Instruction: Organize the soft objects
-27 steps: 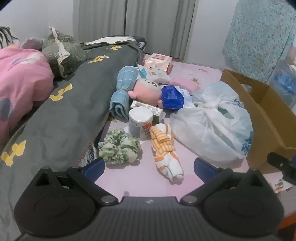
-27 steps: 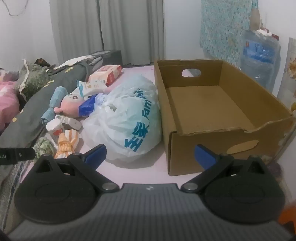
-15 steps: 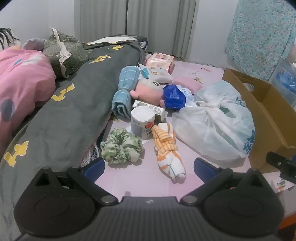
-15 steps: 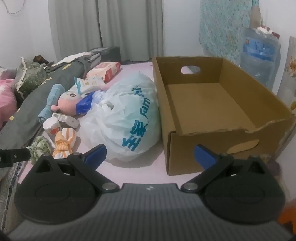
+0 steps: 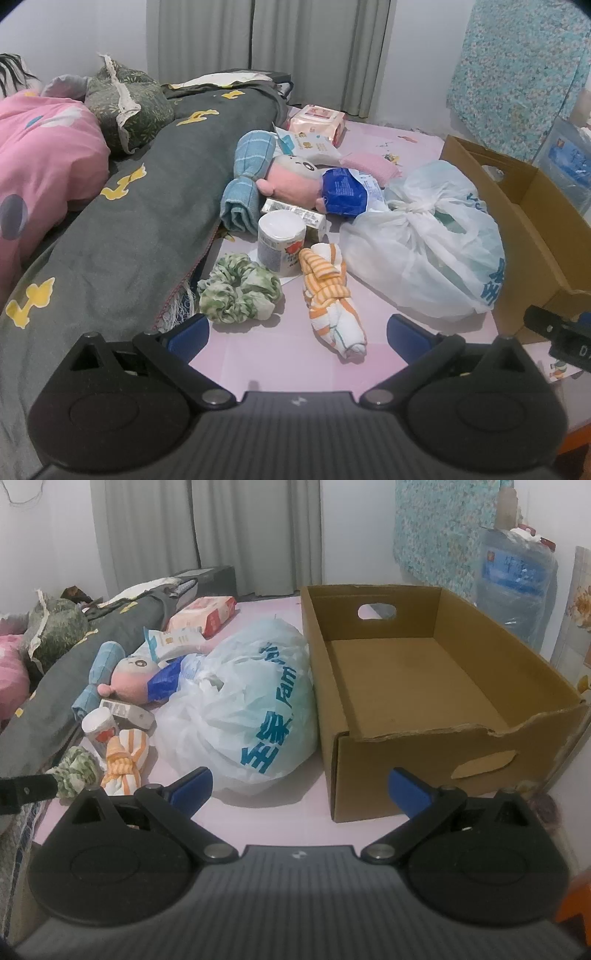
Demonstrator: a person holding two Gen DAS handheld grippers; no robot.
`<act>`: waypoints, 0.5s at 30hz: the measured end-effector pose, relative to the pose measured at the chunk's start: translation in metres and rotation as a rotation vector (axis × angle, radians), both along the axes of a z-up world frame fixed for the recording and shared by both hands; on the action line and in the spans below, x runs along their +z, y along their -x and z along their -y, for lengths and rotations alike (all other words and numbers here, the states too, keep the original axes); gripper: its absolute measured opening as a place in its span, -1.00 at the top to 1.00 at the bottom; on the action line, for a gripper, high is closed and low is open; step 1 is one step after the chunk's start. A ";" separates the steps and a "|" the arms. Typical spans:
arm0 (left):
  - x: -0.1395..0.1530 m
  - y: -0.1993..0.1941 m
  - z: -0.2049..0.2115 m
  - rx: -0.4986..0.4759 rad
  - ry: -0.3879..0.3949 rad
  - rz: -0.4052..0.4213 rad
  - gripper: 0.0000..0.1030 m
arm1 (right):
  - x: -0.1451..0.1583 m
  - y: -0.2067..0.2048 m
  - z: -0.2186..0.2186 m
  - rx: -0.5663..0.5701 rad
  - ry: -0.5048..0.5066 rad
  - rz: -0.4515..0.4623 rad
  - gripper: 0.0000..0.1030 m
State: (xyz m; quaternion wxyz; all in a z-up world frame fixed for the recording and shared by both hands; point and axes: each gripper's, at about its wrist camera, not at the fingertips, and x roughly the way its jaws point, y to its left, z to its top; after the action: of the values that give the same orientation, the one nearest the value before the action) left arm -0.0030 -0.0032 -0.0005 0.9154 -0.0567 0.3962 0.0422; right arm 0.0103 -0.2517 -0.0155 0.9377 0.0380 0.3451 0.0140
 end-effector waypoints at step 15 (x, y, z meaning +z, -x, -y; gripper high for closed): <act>0.003 0.001 -0.001 0.000 0.001 0.000 -0.99 | -0.003 -0.002 -0.002 0.005 0.001 -0.013 -0.98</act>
State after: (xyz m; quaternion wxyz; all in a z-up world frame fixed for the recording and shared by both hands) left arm -0.0035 -0.0017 0.0023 0.9154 -0.0571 0.3962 0.0422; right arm 0.0125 -0.2499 -0.0189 0.9354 0.0366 0.3512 0.0159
